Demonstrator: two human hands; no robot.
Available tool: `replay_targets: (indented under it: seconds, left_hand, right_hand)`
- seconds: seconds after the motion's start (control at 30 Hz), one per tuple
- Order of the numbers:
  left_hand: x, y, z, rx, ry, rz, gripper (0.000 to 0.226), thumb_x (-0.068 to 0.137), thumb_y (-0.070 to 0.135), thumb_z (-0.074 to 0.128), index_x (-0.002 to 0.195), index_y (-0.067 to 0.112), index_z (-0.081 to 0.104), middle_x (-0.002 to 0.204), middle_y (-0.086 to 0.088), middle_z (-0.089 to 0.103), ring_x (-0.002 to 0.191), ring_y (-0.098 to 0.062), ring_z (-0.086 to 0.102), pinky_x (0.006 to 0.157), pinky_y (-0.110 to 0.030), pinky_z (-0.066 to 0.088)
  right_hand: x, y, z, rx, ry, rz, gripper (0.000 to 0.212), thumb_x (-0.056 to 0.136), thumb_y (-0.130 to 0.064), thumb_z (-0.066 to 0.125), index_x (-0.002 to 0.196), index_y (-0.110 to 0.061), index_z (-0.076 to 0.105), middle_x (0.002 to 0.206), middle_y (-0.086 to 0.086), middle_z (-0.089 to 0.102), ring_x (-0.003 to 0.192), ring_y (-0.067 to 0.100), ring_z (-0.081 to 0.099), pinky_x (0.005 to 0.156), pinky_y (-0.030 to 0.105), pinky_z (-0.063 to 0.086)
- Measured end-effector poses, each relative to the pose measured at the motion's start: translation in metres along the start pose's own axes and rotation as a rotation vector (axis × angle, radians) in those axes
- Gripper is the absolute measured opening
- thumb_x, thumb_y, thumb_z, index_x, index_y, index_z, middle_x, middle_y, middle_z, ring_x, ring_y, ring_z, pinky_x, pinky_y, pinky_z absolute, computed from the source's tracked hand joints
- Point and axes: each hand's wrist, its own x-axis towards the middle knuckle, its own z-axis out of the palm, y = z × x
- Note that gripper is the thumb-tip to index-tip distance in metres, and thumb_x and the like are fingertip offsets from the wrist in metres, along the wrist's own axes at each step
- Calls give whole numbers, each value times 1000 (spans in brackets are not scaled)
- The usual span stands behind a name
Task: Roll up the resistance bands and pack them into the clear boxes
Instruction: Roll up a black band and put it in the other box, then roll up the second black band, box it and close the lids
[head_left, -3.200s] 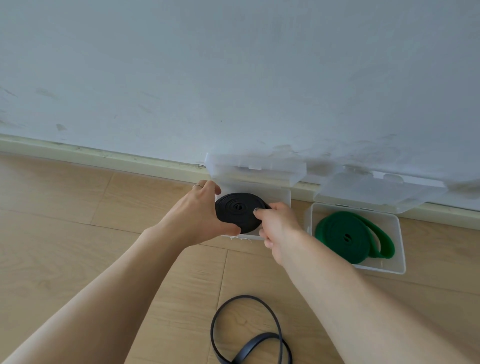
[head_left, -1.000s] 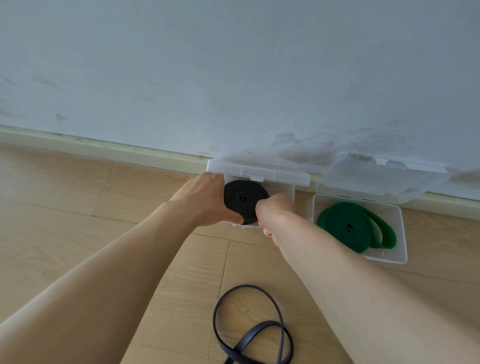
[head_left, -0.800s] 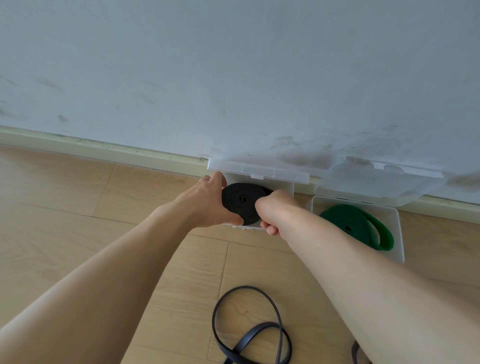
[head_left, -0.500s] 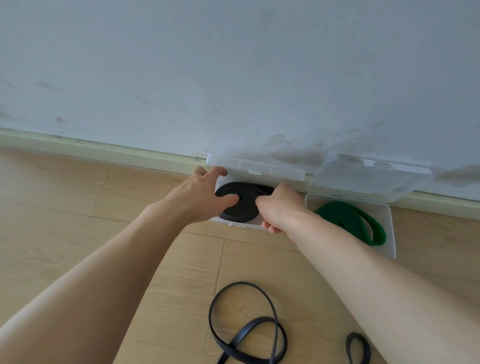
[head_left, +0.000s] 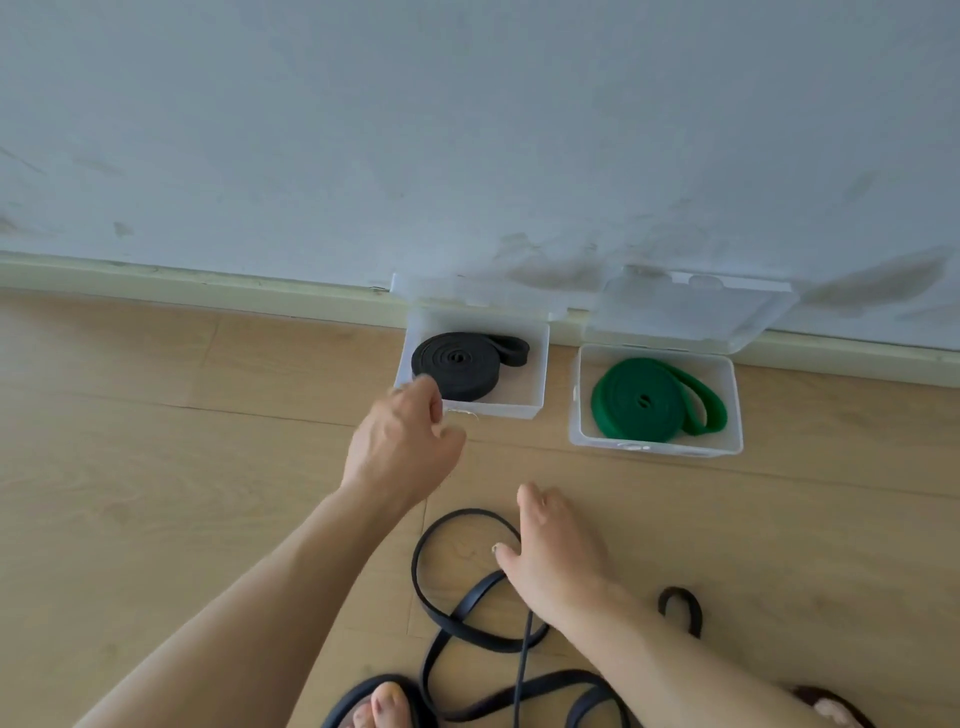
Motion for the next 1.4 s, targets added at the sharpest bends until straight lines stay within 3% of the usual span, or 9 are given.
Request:
replay_targets:
  seconds: [0.13, 0.27, 0.4, 0.47, 0.63, 0.87, 1.07, 1.17, 1.4]
  left_hand:
    - [-27, -10, 24, 109, -289, 39, 26, 88, 25, 62, 110, 23, 48, 103, 4, 55, 87, -21, 59, 74, -33, 50]
    - [-36, -5, 21, 58, -534, 62, 58, 87, 27, 65, 140, 36, 44, 132, 8, 54, 117, -15, 55, 97, -32, 48]
    - [-47, 27, -7, 13, -689, 98, 16, 90, 23, 63, 100, 36, 64, 106, 12, 67, 106, -15, 60, 84, -27, 44]
    - [-56, 45, -35, 45, -686, 144, 11, 95, 28, 59, 96, 24, 69, 95, 11, 74, 94, -18, 63, 77, -28, 46]
    - [-100, 99, -115, -88, -595, 197, 17, 98, 33, 61, 101, 19, 70, 92, 7, 78, 105, -19, 69, 101, -41, 55]
    - [-188, 193, -192, -70, -429, 394, 26, 95, 43, 66, 120, 38, 61, 116, 18, 66, 85, -7, 74, 78, -21, 51]
    - [-228, 231, -194, -179, -243, 513, 8, 96, 37, 68, 101, 31, 65, 90, 24, 70, 76, 3, 64, 76, -22, 45]
    - [-240, 236, -187, -149, -208, 504, 20, 93, 46, 70, 109, 35, 64, 100, 14, 74, 89, -6, 69, 80, -24, 50]
    - [-252, 256, -181, -154, -81, 522, 23, 95, 45, 66, 81, 27, 66, 66, 8, 67, 62, -1, 58, 66, -24, 44]
  right_hand:
    - [-3, 2, 7, 23, -45, 34, 11, 104, -15, 47, 115, -16, 52, 111, 2, 62, 93, 21, 60, 75, 31, 48]
    - [-10, 3, -25, 242, -149, 36, 6, 96, -17, 52, 98, -19, 58, 93, -1, 61, 82, 20, 56, 70, 34, 47]
    - [-30, -1, -83, 465, -191, 6, 5, 90, -26, 63, 87, -25, 58, 88, -3, 61, 80, 17, 56, 68, 33, 47]
    - [-46, -6, -116, 504, -177, -32, 7, 84, -20, 67, 85, -23, 62, 88, -2, 63, 82, 17, 56, 69, 32, 46]
    - [-115, -18, -205, 571, -189, -161, 12, 83, -9, 68, 87, -20, 68, 80, 0, 65, 75, 18, 55, 73, 31, 49]
    - [-227, -25, -297, 750, -12, -344, 33, 95, -45, 67, 98, -12, 70, 83, 1, 61, 78, 16, 55, 76, 30, 48]
    - [-276, -4, -314, 1008, 368, -393, 32, 87, -26, 80, 74, -15, 53, 72, 1, 54, 69, 21, 51, 71, 34, 47]
    - [-294, 5, -324, 1096, 376, -445, 28, 90, -20, 78, 77, -13, 55, 71, 2, 56, 64, 18, 52, 64, 29, 48]
    - [-307, 20, -331, 1146, 399, -508, 23, 92, -17, 76, 78, -12, 57, 76, 5, 62, 69, 19, 57, 64, 28, 50]
